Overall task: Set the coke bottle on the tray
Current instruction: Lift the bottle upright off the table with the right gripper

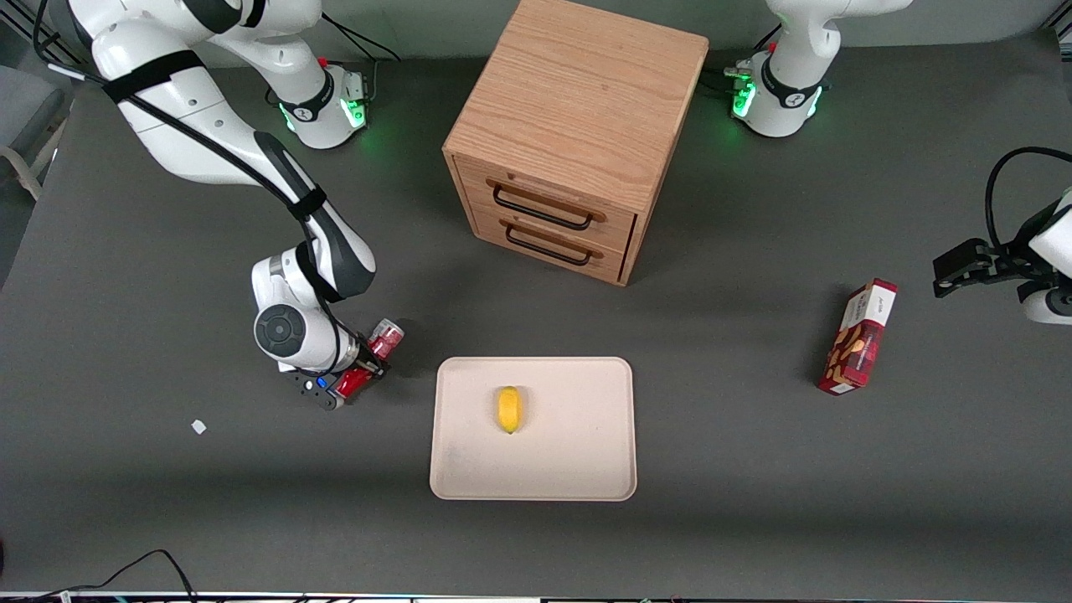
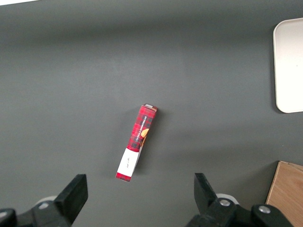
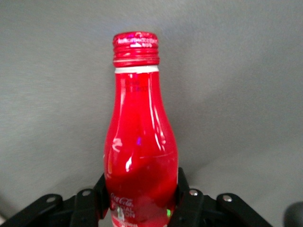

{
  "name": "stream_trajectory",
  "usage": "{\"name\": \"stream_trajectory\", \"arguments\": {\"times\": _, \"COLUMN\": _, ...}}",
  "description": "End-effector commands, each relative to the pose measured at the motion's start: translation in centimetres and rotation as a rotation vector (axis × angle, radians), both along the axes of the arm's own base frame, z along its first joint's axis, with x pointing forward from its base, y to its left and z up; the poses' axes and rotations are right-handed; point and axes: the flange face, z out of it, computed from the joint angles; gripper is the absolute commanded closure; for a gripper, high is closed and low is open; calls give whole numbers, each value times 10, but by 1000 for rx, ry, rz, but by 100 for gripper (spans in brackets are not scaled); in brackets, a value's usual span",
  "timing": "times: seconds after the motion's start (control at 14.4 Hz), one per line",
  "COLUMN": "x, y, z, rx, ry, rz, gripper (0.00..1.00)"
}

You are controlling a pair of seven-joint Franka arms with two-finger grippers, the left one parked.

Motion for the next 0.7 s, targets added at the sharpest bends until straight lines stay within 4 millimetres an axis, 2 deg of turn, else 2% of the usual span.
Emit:
{"name": "stream_trajectory", "arguments": {"times": 0.0, "x": 2, "y": 1, "z": 88, "rx": -36, "ry": -25, "rz": 91, "gripper": 100}}
{"name": "stream_trajectory", "arguments": {"times": 0.28, "x": 12, "y": 3, "z": 230, "rx": -29, "ry": -39, "rz": 273, "gripper": 100}}
{"name": "stream_trajectory", "arguments": {"times": 0.42, "x": 22, "y": 10, "z": 311, "rx": 55, "ry": -67, "rz": 333, "gripper": 100}}
{"name": "stream_trajectory", "arguments": {"times": 0.49, "x": 26, "y": 15, "z": 340, "rx": 90, "ry": -83, "rz": 348, "gripper": 100}}
{"name": "stream_trajectory", "arguments": {"times": 0.56, "x": 27, "y": 24, "z": 355, "rx": 111, "ry": -90, "rz": 362, "gripper": 100}}
{"name": "stream_trajectory", "arguments": {"times": 0.63, "x": 28, "y": 40, "z": 363, "rx": 134, "ry": -104, "rz": 390, "gripper": 100}}
